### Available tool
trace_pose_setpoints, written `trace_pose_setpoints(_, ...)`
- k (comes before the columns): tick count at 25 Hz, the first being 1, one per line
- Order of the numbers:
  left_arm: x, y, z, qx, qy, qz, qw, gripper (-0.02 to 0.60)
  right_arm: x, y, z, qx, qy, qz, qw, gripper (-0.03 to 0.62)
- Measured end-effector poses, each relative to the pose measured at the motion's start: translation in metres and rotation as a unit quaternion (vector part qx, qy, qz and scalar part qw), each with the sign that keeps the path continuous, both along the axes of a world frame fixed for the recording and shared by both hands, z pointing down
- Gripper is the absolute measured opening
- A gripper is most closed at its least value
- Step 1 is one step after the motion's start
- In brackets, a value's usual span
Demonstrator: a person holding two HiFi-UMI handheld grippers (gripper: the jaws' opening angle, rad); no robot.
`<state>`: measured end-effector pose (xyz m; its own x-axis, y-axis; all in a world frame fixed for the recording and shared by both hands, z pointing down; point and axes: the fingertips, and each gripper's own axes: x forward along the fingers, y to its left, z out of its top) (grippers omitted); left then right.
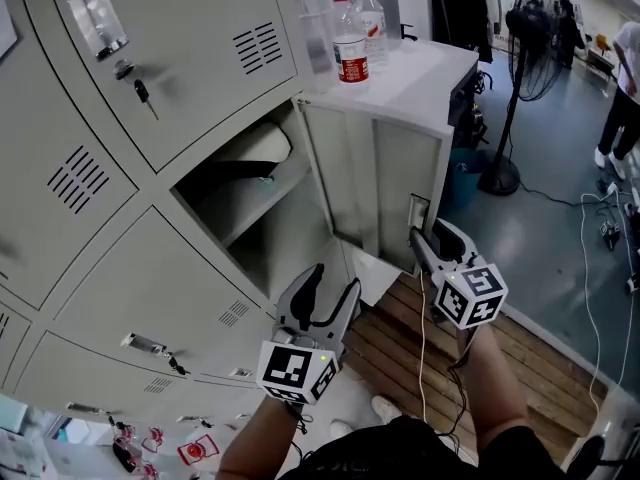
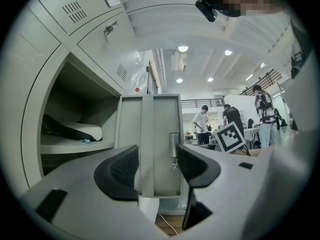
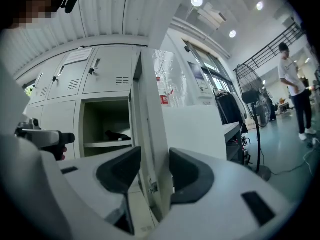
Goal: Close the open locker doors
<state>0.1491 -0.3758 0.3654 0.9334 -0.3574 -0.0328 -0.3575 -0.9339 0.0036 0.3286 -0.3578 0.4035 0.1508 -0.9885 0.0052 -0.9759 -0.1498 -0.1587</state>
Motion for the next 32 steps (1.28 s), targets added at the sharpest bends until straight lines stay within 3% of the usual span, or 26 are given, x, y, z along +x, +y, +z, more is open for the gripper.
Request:
trace_pose_setpoints(4, 0.006, -0.004, 0.001, -0.003, 0.001, -0.004, 1.0000, 0.232, 0.003, 0.002, 0.002, 0.004, 0.004, -0.008, 1.000, 0.107)
trace_pose_setpoints(15, 0.008, 0.003, -0.001, -0.004, 0.003, 0.003, 1.0000, 0.232, -0.035, 0.010, 0.003, -0.007, 0.048, -0.086, 0.995, 0.095)
trace_pose_setpoints(32, -0.041, 0.004, -0.006, -0.011, 0.012, -0.028, 0.9995, 0.232, -0.119, 0.010, 0.002, -0.001, 0.072, -0.163, 0.984, 0.104)
